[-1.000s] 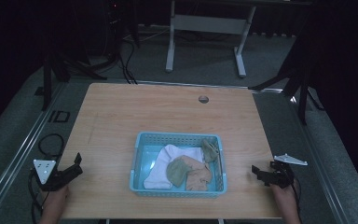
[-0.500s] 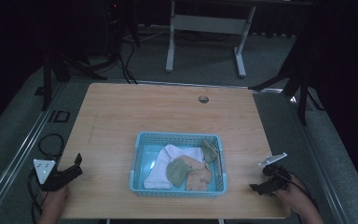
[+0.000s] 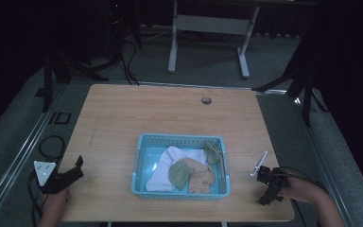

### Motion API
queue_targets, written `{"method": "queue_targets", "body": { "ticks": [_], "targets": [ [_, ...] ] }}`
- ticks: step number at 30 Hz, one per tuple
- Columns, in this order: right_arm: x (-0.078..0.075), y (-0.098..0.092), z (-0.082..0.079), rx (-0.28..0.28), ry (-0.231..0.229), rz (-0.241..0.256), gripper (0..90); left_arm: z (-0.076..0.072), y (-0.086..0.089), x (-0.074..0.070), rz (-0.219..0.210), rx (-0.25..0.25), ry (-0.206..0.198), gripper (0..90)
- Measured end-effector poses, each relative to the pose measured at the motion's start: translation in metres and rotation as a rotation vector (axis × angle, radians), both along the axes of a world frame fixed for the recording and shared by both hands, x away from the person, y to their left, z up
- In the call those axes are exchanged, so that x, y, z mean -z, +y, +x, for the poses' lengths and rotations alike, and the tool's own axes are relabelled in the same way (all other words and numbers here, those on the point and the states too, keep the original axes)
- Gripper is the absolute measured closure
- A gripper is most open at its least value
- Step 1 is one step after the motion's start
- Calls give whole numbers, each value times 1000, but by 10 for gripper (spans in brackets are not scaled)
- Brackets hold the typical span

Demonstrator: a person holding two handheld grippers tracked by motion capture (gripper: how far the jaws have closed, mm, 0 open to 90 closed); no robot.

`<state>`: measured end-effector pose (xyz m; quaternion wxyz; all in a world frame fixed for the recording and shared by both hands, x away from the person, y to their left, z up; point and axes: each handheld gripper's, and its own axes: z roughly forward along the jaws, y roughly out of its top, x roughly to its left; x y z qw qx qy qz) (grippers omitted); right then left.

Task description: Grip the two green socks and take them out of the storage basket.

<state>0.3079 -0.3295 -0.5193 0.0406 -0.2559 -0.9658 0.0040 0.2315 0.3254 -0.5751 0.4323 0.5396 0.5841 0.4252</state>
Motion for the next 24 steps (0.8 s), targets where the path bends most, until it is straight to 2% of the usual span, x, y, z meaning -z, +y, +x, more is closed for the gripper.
{"method": "queue_targets", "body": {
  "ticks": [2, 4, 8, 10, 13, 18, 21, 24],
  "targets": [
    [2, 4, -1, -41, 32, -25, 146, 0, 0, 0, -1, 6, -1, 7],
    [3, 7, -1, -77, 30, -40, 146, 0, 0, 0, -2, 7, 0, 7],
    [4, 15, -2, -139, 39, -34, 146, 0, 1, 0, -6, 11, 2, 7],
    [4, 18, -3, -165, 59, -27, 146, 0, 0, 0, -3, 13, 7, 7],
    [0, 23, -4, -208, 60, -37, 151, 0, 1, 0, -6, 11, 8, 7],
    [-10, 38, -4, -279, 49, -32, 154, 0, 1, 0, -8, 15, 9, 7],
    [-21, 50, -4, -313, 37, -36, 154, 0, 1, 0, -5, 14, 10, 7],
    [-33, 62, -4, -351, 40, -19, 156, 0, 1, 0, -4, 15, 10, 7]
  ]
}}
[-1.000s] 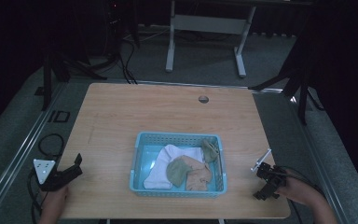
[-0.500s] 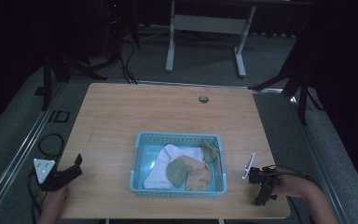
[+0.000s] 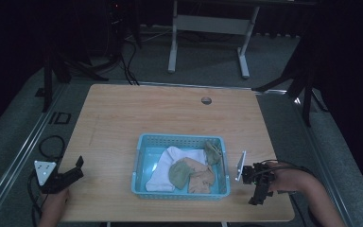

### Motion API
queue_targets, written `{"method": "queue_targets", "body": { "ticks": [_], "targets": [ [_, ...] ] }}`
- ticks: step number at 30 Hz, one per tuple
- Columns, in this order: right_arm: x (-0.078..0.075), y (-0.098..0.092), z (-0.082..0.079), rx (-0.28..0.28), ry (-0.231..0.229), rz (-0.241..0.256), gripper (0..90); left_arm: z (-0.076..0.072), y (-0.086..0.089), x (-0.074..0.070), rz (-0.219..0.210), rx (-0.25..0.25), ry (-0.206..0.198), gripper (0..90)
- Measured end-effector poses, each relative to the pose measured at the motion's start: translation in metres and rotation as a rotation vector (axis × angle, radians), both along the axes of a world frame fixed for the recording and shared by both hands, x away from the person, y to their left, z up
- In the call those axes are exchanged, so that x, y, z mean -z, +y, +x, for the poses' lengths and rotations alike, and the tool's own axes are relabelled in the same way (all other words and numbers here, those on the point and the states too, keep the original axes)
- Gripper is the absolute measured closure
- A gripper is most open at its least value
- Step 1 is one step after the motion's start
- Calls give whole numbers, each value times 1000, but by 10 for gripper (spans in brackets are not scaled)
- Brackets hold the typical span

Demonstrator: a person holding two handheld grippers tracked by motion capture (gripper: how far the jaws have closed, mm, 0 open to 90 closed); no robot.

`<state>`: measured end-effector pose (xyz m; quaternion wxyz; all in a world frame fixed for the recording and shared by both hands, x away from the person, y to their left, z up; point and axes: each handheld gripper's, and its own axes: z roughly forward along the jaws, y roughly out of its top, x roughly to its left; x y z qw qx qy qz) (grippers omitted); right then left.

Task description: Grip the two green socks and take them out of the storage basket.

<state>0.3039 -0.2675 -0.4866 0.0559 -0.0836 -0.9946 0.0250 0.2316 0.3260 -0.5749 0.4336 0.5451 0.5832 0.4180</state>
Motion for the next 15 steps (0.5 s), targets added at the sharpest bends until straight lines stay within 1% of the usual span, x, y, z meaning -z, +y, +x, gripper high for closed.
{"method": "queue_targets", "body": {
  "ticks": [3, 5, 8, 10, 15],
  "targets": [
    [-13, 12, -1, -47, -10, 14, 156, 0, 0, 0, 0, 2, 0, 7],
    [-22, 21, 0, -66, -21, 21, 156, 0, 0, 0, 1, 4, 1, 7],
    [-36, 38, 3, -91, -33, 48, 155, 0, -1, 0, 3, 5, 1, 7],
    [-42, 48, 5, -114, -50, 47, 155, 0, 0, 0, 3, 5, 1, 7],
    [-53, 70, 11, -147, -54, 51, 155, 0, 0, 0, 0, 7, 2, 7]
  ]
}}
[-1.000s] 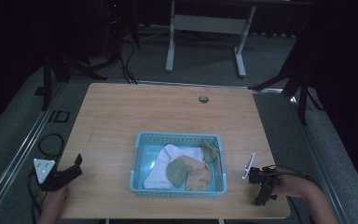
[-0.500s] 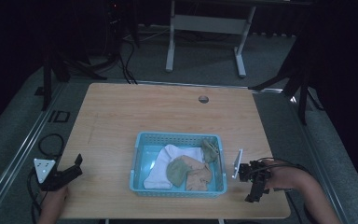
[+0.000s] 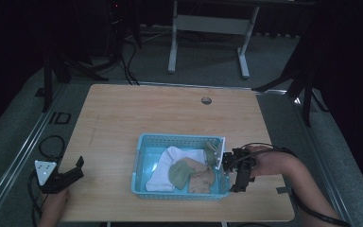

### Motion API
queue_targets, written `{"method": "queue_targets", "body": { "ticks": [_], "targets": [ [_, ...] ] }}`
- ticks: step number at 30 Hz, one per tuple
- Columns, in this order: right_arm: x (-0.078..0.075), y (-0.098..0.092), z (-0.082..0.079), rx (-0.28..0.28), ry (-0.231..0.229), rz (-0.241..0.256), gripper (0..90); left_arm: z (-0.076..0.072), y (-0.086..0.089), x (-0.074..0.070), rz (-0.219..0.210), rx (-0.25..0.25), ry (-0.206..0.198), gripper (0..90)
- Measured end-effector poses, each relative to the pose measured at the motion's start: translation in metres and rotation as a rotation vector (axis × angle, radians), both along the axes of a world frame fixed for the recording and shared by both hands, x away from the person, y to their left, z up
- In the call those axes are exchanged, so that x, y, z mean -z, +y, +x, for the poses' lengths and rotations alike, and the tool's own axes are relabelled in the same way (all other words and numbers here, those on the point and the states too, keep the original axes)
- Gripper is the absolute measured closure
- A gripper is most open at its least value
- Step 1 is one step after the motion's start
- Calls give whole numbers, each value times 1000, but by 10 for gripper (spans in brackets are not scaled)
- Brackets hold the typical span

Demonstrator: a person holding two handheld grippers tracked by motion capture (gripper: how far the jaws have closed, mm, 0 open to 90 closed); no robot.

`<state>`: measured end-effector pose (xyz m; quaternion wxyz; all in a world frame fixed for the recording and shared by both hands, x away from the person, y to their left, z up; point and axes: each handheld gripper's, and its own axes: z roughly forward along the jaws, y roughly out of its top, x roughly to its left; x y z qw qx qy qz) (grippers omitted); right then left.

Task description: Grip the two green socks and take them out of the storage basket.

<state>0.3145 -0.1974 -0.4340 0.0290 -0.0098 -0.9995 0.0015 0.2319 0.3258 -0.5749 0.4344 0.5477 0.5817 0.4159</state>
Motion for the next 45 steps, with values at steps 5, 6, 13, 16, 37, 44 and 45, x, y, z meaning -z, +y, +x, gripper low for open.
{"method": "queue_targets", "body": {
  "ticks": [5, 6, 13, 16, 37, 44, 45],
  "targets": [
    [-4, 19, 5, -34, -3, 7, 154, 0, 0, 0, -3, 3, 2, 7],
    [-4, 22, 6, -38, -1, 10, 154, 0, 0, 0, -3, 4, 2, 7],
    [0, 43, 13, -63, 21, 26, 150, 0, 1, 0, -3, 6, 6, 7],
    [4, 49, 14, -92, 12, 15, 172, 0, 1, 0, -2, 8, 8, 7],
    [33, 116, 20, -229, -41, 9, 242, 1, 1, 0, -5, 11, 15, 7],
    [48, 135, 21, -263, -79, -10, 344, 1, 1, 0, -7, 11, 17, 7],
    [50, 138, 21, -266, -90, -20, 350, 1, 1, 0, -8, 11, 18, 7]
  ]
}}
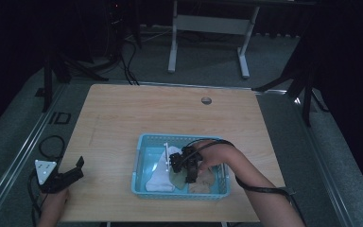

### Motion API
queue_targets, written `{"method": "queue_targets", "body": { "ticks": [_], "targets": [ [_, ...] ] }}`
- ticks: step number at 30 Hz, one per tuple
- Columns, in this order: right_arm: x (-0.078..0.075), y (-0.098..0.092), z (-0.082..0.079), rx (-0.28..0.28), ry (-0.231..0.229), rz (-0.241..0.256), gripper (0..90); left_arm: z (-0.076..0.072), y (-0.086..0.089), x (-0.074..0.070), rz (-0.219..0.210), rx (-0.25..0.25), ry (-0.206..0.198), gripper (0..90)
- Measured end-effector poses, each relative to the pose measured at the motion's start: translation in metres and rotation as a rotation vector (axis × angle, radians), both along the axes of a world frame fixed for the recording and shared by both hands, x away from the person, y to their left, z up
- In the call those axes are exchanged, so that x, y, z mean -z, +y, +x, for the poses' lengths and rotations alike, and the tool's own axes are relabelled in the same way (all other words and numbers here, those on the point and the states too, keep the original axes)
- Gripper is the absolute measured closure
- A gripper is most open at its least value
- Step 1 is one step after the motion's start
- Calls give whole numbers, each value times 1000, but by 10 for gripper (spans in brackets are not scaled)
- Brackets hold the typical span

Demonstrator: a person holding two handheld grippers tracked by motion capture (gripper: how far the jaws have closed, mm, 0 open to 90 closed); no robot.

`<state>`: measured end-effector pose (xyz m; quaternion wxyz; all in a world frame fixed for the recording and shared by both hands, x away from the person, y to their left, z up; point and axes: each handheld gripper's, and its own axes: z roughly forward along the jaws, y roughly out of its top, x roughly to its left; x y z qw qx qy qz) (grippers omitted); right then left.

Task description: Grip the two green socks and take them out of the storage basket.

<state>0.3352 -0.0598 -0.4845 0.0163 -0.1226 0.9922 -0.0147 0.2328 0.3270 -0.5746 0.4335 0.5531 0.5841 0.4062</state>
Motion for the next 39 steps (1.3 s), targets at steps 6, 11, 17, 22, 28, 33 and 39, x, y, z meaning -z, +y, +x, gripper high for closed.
{"method": "queue_targets", "body": {
  "ticks": [6, 11, 17, 22, 28, 33, 39],
  "targets": [
    [13, 6, -4, 21, -35, -47, 503, 0, 0, 0, -3, 0, 2, 7],
    [13, 10, -2, 65, -66, -46, 558, 0, 0, 0, -3, -1, 5, 7],
    [12, 14, -2, 91, -61, -39, 818, 1, 0, 0, -5, -6, 7, 7],
    [-3, 18, -4, 96, -76, 7, 872, 1, 0, 0, -5, -6, 7, 7],
    [-27, 17, -7, 87, -83, 38, 878, 1, 1, 0, -6, -7, 8, 7],
    [-48, 12, -7, 96, -117, 65, 878, 1, 1, 0, -6, -8, 9, 7],
    [-77, 0, -9, 123, -150, 99, 878, 1, 1, 0, -7, -9, 10, 7]
  ]
}}
